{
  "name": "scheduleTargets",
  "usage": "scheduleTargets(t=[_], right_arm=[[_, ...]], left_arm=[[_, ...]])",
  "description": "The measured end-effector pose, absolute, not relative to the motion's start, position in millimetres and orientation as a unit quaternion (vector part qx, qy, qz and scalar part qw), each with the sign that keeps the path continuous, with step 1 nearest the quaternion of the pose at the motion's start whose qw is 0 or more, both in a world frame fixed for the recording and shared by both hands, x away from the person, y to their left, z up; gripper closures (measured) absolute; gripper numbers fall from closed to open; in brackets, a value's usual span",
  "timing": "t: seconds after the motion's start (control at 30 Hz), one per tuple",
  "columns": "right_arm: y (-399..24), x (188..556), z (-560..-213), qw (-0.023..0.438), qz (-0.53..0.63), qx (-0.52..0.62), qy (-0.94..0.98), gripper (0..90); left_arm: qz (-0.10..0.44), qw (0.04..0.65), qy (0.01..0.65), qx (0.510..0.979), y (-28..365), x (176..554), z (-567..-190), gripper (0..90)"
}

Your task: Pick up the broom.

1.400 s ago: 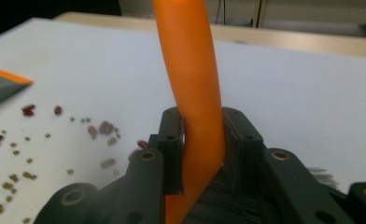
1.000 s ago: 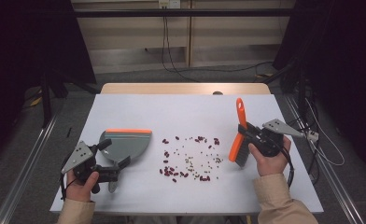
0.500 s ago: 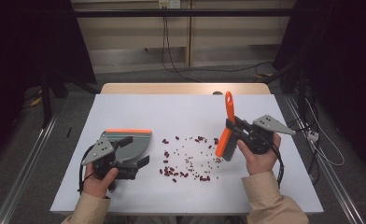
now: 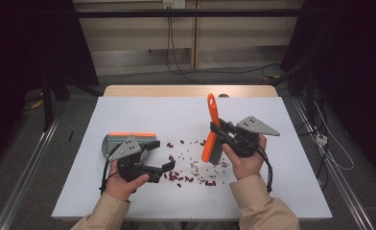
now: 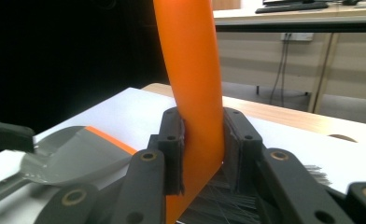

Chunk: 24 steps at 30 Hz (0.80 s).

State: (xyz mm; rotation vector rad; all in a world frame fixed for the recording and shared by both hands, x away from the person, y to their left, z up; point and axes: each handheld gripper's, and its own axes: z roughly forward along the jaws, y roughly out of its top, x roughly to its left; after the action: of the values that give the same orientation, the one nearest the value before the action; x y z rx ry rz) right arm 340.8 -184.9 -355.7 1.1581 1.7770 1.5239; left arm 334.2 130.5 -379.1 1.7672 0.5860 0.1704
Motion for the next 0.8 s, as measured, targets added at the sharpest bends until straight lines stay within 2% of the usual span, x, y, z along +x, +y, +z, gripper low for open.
scheduleTargets(t=[0.2,0.5,0.7,0.8], right_arm=[[-170,344,-357,0.25,0.567,0.423,0.661,71.5],[-149,344,-358,0.248,0.571,0.41,0.666,71.5],[-137,344,-357,0.25,0.574,0.402,0.668,71.4],[-134,344,-356,0.252,0.577,0.403,0.664,71.5]], left_arm=[[0.058,0.586,0.262,0.764,114,340,-386,14.9],[0.037,0.57,0.271,0.775,96,345,-399,30.4],[0.042,0.559,0.279,0.78,87,344,-405,46.1],[0.044,0.555,0.286,0.78,85,344,-407,47.9]])
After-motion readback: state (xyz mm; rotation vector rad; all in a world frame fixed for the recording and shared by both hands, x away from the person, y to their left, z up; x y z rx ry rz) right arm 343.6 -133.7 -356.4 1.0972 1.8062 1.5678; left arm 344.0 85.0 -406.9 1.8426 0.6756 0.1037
